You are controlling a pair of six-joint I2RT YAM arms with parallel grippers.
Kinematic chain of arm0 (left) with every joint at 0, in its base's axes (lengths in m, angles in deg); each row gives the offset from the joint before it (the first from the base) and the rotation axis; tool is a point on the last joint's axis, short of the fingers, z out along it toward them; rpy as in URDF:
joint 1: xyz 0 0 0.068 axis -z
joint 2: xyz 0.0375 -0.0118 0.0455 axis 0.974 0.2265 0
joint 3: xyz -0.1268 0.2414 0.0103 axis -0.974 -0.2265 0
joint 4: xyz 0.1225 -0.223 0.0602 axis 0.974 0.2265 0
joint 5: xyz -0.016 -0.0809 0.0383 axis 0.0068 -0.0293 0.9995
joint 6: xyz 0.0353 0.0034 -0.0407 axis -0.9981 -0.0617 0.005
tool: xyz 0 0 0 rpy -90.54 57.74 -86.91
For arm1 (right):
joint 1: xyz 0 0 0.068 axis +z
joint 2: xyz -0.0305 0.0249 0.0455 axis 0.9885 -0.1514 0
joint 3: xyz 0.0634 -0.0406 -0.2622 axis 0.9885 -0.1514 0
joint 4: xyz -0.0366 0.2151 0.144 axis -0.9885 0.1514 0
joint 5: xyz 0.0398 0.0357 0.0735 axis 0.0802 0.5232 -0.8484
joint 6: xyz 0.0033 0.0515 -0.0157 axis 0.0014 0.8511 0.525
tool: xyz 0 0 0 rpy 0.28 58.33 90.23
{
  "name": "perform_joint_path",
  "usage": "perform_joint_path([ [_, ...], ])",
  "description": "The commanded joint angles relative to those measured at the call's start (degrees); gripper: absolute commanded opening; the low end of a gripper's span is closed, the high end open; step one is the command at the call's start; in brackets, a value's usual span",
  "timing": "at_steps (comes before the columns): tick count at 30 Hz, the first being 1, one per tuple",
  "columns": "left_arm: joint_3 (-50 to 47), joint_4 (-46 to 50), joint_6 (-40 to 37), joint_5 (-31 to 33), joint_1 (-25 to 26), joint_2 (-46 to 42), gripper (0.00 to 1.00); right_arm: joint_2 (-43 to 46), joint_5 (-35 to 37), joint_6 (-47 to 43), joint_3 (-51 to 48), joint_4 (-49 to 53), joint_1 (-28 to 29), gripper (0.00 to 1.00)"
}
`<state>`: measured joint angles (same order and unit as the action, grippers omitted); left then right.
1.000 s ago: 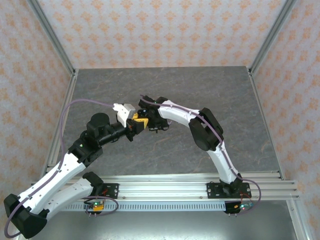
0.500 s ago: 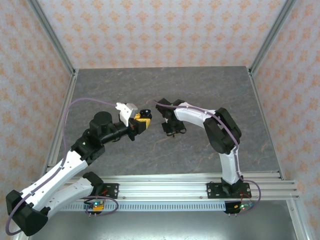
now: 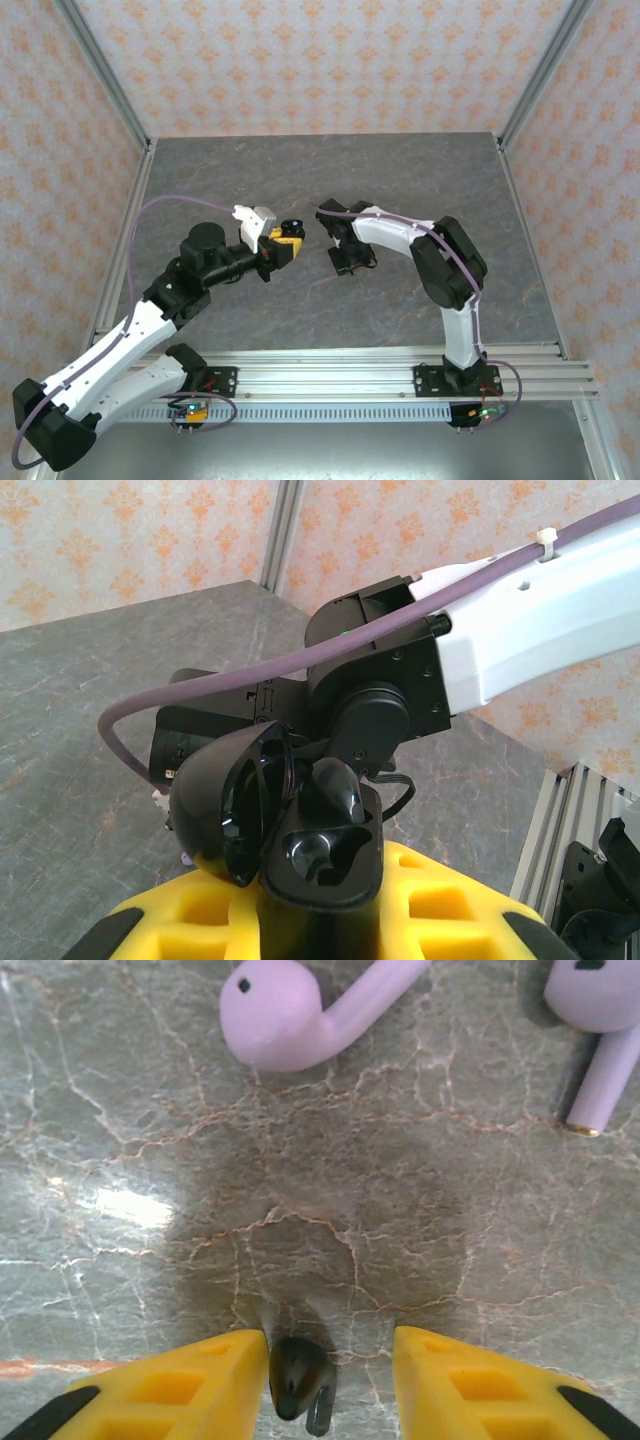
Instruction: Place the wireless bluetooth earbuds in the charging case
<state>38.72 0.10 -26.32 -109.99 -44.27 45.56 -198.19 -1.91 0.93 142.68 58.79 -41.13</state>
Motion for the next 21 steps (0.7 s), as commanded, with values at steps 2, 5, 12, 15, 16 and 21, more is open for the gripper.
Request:
perform_joint_path([
  [2, 0.7, -2.1, 0.5, -0.5, 0.0, -0.2, 0.09, 1.6, -3.4, 7.2, -1.7, -2.5, -0.1, 0.41],
  [5, 0.7, -2.2, 0.5, -0.6, 0.0, -0.1, 0.09, 1.0, -4.3, 9.3, -1.6, -3.1, -0.1, 0.41],
  [12, 0.8, -1.9, 0.5, -0.6, 0.0, -0.1, 0.09, 0.5, -4.1, 10.9, -1.4, -3.1, -0.1, 0.37],
  [15, 0.7, -2.0, 0.5, -0.5, 0.0, -0.1, 0.09, 0.5, -4.2, 10.6, -1.4, -2.8, -0.1, 0.33],
  [16, 0.6, -1.9, 0.5, -0.5, 0.0, -0.1, 0.09, 0.4, -4.0, 10.4, -1.3, -2.5, -0.1, 0.32],
  [21, 0.4, -2.2, 0.7, -0.5, 0.0, -0.1, 0.09, 0.3, -3.2, 9.8, -1.2, -1.4, -0.1, 0.29],
])
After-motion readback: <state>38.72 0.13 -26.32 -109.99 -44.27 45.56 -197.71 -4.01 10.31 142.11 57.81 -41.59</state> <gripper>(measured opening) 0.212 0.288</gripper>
